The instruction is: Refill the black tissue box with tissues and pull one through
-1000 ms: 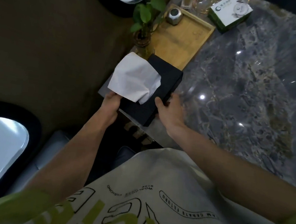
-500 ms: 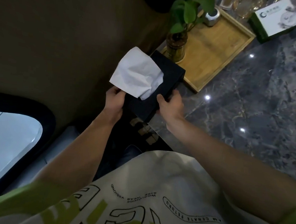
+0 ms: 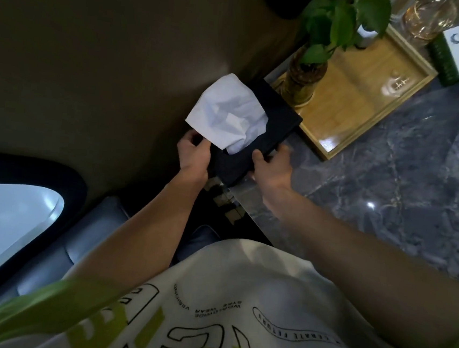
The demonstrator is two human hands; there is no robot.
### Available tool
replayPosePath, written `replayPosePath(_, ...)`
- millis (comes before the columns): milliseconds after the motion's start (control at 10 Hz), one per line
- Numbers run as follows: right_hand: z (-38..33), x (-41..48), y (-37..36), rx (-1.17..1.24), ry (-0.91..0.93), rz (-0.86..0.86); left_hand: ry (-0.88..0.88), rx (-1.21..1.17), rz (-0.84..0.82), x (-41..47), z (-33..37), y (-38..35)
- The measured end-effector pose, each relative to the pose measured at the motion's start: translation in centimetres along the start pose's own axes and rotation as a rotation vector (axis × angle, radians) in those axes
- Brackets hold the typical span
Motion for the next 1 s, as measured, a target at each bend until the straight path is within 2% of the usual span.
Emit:
replayPosePath(200, 0.1, 0.2, 0.1, 0.076, -0.022, -0.004, 0.014, -0.145, 0.131, -0.9, -1.0, 0.2)
replayPosePath(400, -0.4, 0.0, 0.3, 0.172, -0.054, -0.002, 0.074, -0.157, 0.152, -1.6, -2.5, 0.5)
replayPosePath(700, -0.6, 0.2, 0.0, 0.235, -0.087, -0.032, 0.057, -0.104, 0.157, -1.7, -2.3, 0.3)
replayPosePath(800, -1.1, 0.4, 1.4, 0.118, -0.078, -0.102, 0.045, -0.096, 0.108, -2.6, -2.3, 0.7)
replayPosePath(1000, -1.0, -0.7, 6.2, -0.310, 0.104, -0.144, -0.025, -0.029, 0.071, -5.3, -4.6, 1.5)
Point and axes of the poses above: each hand's wrist, its own x-axis towards the middle knuckle, its own y-axis out of the back of the hand, z = x × y, the point moved 2 cm from there along x, towards the middle knuckle, and after that the axes turned 9 degrees about y, right-handed, at the moved point
